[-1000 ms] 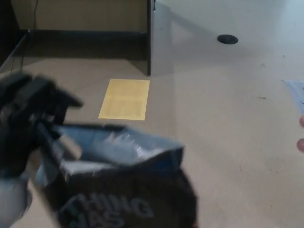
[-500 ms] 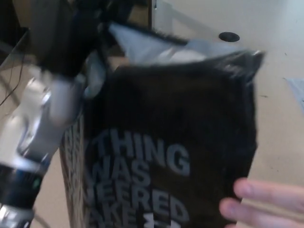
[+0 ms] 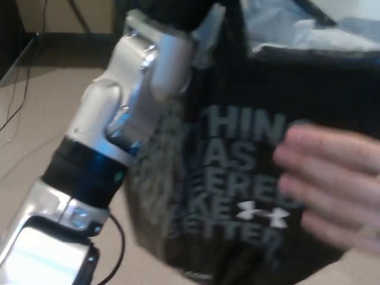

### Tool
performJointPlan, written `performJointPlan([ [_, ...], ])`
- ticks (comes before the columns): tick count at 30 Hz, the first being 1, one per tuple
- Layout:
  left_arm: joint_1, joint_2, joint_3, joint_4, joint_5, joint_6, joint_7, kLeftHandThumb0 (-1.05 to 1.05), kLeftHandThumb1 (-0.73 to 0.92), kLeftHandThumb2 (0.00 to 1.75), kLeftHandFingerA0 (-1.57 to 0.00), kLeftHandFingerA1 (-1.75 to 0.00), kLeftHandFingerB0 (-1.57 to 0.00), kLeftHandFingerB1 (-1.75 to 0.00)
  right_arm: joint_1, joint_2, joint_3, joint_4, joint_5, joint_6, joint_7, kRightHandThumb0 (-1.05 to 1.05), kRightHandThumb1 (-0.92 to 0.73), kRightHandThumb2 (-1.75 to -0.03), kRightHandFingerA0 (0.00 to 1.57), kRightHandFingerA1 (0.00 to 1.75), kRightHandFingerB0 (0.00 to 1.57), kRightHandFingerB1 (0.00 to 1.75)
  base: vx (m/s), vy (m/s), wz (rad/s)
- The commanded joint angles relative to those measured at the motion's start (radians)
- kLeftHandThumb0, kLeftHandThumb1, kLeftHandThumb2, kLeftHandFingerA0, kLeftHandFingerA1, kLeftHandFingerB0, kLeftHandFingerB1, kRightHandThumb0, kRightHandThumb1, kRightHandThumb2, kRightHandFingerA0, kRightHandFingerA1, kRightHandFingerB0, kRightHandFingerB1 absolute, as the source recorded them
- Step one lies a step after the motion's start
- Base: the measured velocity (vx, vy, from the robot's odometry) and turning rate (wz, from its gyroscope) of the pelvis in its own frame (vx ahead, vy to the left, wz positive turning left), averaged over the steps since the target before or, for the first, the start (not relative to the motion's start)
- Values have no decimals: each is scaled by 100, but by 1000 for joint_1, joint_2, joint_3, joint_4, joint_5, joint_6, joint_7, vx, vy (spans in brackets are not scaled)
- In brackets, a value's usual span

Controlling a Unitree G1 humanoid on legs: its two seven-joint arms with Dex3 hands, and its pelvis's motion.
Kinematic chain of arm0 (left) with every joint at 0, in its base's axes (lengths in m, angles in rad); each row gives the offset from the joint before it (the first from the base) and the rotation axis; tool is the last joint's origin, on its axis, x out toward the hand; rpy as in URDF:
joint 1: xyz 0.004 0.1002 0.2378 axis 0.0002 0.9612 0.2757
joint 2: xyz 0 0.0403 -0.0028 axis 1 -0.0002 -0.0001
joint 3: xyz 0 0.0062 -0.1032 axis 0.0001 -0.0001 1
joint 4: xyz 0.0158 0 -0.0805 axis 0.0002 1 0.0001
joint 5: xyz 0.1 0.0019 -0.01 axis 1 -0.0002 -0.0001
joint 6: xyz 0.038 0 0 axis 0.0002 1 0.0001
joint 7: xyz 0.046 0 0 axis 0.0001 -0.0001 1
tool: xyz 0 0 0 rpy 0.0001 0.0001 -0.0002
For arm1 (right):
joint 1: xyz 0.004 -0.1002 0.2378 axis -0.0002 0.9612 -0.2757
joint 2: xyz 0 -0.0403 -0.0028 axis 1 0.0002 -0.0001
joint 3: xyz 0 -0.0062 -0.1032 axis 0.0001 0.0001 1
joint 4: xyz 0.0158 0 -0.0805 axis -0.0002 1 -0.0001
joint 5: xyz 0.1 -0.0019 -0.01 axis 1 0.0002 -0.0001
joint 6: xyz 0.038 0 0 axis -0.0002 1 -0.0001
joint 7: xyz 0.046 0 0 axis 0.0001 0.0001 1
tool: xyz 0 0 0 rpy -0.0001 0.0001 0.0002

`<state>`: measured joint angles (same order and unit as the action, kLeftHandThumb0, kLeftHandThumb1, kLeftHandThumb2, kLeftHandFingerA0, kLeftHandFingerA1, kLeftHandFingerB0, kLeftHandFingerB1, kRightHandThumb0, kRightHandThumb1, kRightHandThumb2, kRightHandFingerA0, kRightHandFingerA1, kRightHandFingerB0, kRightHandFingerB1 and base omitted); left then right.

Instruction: A person is holding a plastic bag and the robot extends its left hand to grab the bag by hooking its thumb into the holes at the top and brings its hand down by its side. Then it extends its arm again to hand the plastic bag back to the person.

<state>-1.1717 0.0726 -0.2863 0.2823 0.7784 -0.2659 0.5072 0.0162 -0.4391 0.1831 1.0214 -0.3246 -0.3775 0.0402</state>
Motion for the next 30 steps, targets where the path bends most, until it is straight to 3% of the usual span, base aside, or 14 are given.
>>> performJointPlan([
  [1, -78, -24, -18, 24, 35, 25, 20, -14, 68, 69, -100, -172, -69, -137, -7, -20, -6, -1, 3, 22, 13, -41, -60, -81, 63, 59, 50, 52, 0, 0, 0],
  [5, -106, -40, -25, 46, 46, 26, 38, -14, 68, 70, -101, -172, -68, -139, -8, -23, 0, -10, -4, 27, 14, -41, -60, -83, 65, 61, 49, 52, 0, 0, 0],
  [6, -109, -45, -25, 50, 44, 23, 42, -15, 68, 69, -102, -172, -68, -141, -6, -23, -1, -11, -2, 27, 15, -34, -71, -61, 72, 52, 53, 41, 0, 0, 0],
  [10, -95, -55, -27, 45, 48, 20, 47, -16, 69, 67, -100, -173, -66, -146, 2, -19, -1, -9, 0, 26, 15, -33, -71, -61, 72, 51, 54, 41, 0, 0, 0],
  [11, -90, -57, -28, 40, 50, 24, 44, -16, 67, 66, -100, -171, -73, -131, 1, -19, 1, -6, -1, 23, 16, -41, -60, -82, 64, 60, 50, 53, 0, 0, 0],
  [19, -61, -68, -18, 5, 7, 47, -40, -19, 71, 67, -102, -171, -79, -106, -5, -15, -5, 2, 8, 30, 26, -40, -60, -81, 65, 60, 51, 53, 0, 0, 0],
  [20, -45, -76, -15, -24, -5, 85, -93, -28, 68, 65, -93, -165, -79, -71, -1, -15, -5, 3, 7, 25, 24, -39, -60, -81, 65, 60, 51, 53, 0, 0, 0],
  [21, -35, -78, -17, -48, 1, 125, -138, -32, 65, 60, -76, -117, -63, -42, 0, -14, -5, 3, 7, 26, 24, -40, -60, -81, 64, 60, 51, 53, 0, 0, 0],
  [22, -26, -78, -20, -72, 10, 165, -183, -32, 65, 60, -76, -117, -63, -42, 0, -14, -6, 2, 9, 28, 24, -40, -60, -81, 64, 60, 51, 53, 0, 0, 0],
  [23, -15, -82, -24, -99, 23, 217, -235, -48, 48, 79, -55, -58, -31, -45, 2, -15, -7, 0, 9, 26, 24, -40, -60, -81, 64, 60, 50, 53, 0, 0, 0],
  [25, 11, -93, -33, -162, 33, 338, -376, -77, 48, 59, 0, -25, 0, -17, 4, -18, -1, -1, 3, 24, 28, -34, -71, -60, 68, 47, 53, 41, 0, 0, 0],
  [27, 23, -80, -37, -186, 18, 367, -452, -81, 48, 59, 0, -18, 0, -8, 7, -21, 3, -3, -2, 22, 26, -41, -60, -81, 63, 59, 50, 52, 0, 0, 0],
  [28, 28, -74, -35, -191, 4, 364, -468, -73, 41, 82, 0, -6, 0, -6, 6, -22, 4, -5, -3, 24, 26, -41, -60, -82, 65, 60, 50, 52, 0, 0, 0],
  [30, 23, -65, -32, -195, -2, 365, -488, -79, 45, 85, 0, 0, 0, -2, -4, -24, 3, -2, -4, 23, 26, -41, -60, -81, 65, 60, 51, 53, 0, 0, 0],
])
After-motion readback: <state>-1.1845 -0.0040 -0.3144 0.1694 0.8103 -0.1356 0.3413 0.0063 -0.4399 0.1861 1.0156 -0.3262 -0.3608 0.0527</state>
